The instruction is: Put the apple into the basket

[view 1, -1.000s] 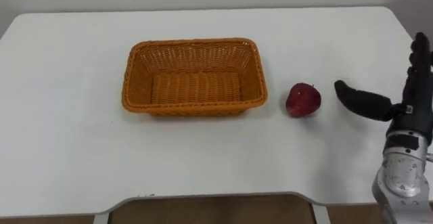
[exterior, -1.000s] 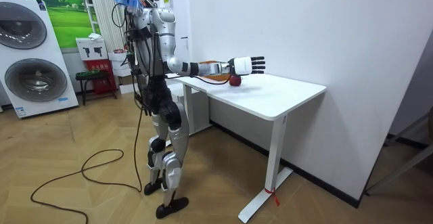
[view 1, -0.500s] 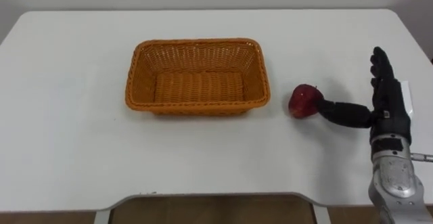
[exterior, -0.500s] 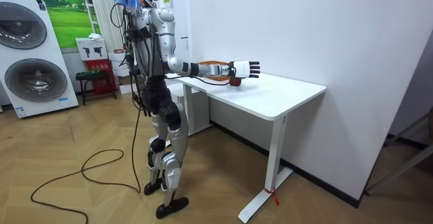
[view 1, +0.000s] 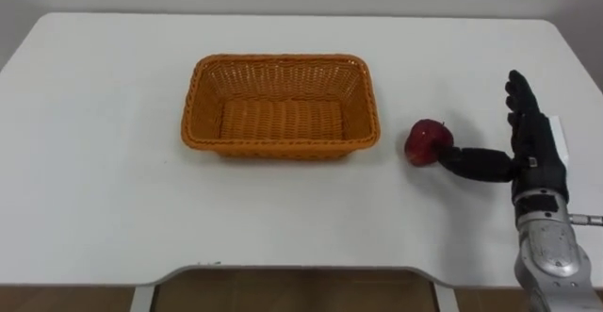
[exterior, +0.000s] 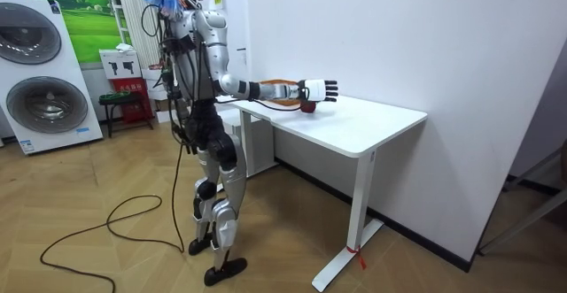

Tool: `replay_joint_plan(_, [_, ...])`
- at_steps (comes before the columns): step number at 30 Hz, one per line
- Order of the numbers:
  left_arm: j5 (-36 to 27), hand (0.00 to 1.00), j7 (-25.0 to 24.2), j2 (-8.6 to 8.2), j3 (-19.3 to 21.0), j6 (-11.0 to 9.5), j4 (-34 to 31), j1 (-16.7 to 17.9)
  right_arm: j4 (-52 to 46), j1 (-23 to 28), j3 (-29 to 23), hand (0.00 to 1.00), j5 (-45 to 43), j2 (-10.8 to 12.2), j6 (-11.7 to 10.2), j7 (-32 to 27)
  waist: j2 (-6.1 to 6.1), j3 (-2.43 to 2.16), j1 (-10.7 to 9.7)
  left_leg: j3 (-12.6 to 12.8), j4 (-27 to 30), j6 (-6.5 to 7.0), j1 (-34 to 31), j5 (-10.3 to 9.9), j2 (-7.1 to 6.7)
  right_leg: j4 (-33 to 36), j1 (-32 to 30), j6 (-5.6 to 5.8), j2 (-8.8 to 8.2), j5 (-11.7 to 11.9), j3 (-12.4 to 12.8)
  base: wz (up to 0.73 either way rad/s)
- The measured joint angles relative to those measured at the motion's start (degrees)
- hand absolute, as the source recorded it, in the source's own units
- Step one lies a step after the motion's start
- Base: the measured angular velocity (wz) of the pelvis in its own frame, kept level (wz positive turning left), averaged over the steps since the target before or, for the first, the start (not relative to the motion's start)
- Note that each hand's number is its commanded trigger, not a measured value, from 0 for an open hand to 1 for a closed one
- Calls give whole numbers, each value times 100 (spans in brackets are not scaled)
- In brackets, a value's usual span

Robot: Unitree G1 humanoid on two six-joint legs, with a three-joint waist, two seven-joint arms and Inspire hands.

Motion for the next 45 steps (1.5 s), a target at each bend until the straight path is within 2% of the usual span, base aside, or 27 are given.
replay_joint_plan(2, [58,0,1,-1,-2,0,-2,29,-9,0,-5,0,10,0,-1,-3,-7,-31,-10,2,2,0,7,0,0,-2,9,-1,0,1,-2,0])
replay_joint_plan(6, [57,0,-9,-2,-6,-2,-18,27,-118,0,-3,0,97,0,-21,-4,-2,-29,-7,1,12,0,29,0,1,-15,77,-3,1,2,-14,2])
replay_joint_plan(9, [172,0,-24,-10,-6,-6,-22,27,-349,0,0,0,271,-7,-24,10,26,-10,5,2,15,0,23,0,6,-17,77,-7,3,4,-13,0])
replay_joint_plan(12, [176,0,-34,-10,-8,-6,-30,23,-391,-1,10,0,304,-107,-63,161,69,16,12,-4,19,-1,25,-1,6,-17,80,-10,3,11,-19,0])
replay_joint_plan(16, [175,0,-33,-11,-8,-5,-11,24,-96,0,114,0,214,-123,-62,391,113,44,16,-4,26,-1,36,-1,7,-17,89,-10,5,13,-18,0])
replay_joint_plan(20, [180,0,-98,-11,17,0,-9,23,66,2,181,0,170,-123,13,725,132,44,8,-6,11,-1,12,-1,5,-20,66,-10,4,13,-22,0])
replay_joint_plan(24, [180,0,-149,-6,26,0,-16,-2,128,0,209,0,118,-149,12,940,79,18,9,-10,0,-1,17,0,4,-24,72,-9,2,13,-29,1])
replay_joint_plan(26, [184,0,-165,22,25,-1,-36,-4,374,-1,240,0,76,-156,12,1086,6,-13,11,-76,1,-1,20,0,-1,-24,101,-10,1,13,-64,13])
replay_joint_plan(28, [181,0,-200,35,25,-4,-46,-9,553,-5,239,0,65,-157,12,1187,-39,-17,17,-79,5,-1,25,0,2,-24,112,-10,2,13,-63,7])
replay_joint_plan(30, [182,0,-248,38,24,-5,-41,-7,716,-11,242,0,-60,-157,12,1269,-60,5,30,-82,17,-1,22,0,1,-24,120,-9,0,13,-90,0])
replay_joint_plan(32, [183,0,-253,42,9,-4,-29,-4,810,-16,244,0,-235,-158,-28,1363,-50,53,21,-83,36,-1,6,0,1,-31,120,-9,-5,13,-132,0])
replay_joint_plan(33, [184,0,-254,47,-6,-3,-25,4,851,-32,246,0,-268,-158,-49,1373,-47,54,21,-83,39,-1,6,0,1,-30,121,-9,-5,13,-133,0])
replay_joint_plan(34, [183,0,-257,51,-6,-2,-23,8,934,-69,262,60,-304,-163,-78,1376,-41,55,29,-83,52,-1,6,0,5,-26,125,-9,-4,13,-137,0])
replay_joint_plan(35, [183,0,-258,52,-6,-2,-23,5,958,-95,290,76,-334,-178,-78,1382,-39,56,26,-83,63,-2,5,0,7,-24,127,-10,-3,13,-140,0])
replay_joint_plan(36, [183,0,-261,51,-6,-2,-23,5,977,-110,296,100,-349,-183,-78,1390,-37,56,26,-83,67,-2,3,0,8,-23,129,-10,-3,13,-144,0])
replay_joint_plan(38, [201,0,-264,51,-3,-2,-20,28,1152,-168,288,100,-399,-186,-142,1414,-12,56,30,-100,79,-3,10,-1,5,-22,149,-10,-3,13,-150,2])
replay_joint_plan(45, [575,0,-254,48,0,10,-17,19,1384,-293,176,100,-817,-253,-173,1281,-42,-1,23,-157,116,-6,0,-4,4,-20,171,-14,2,16,-201,2])
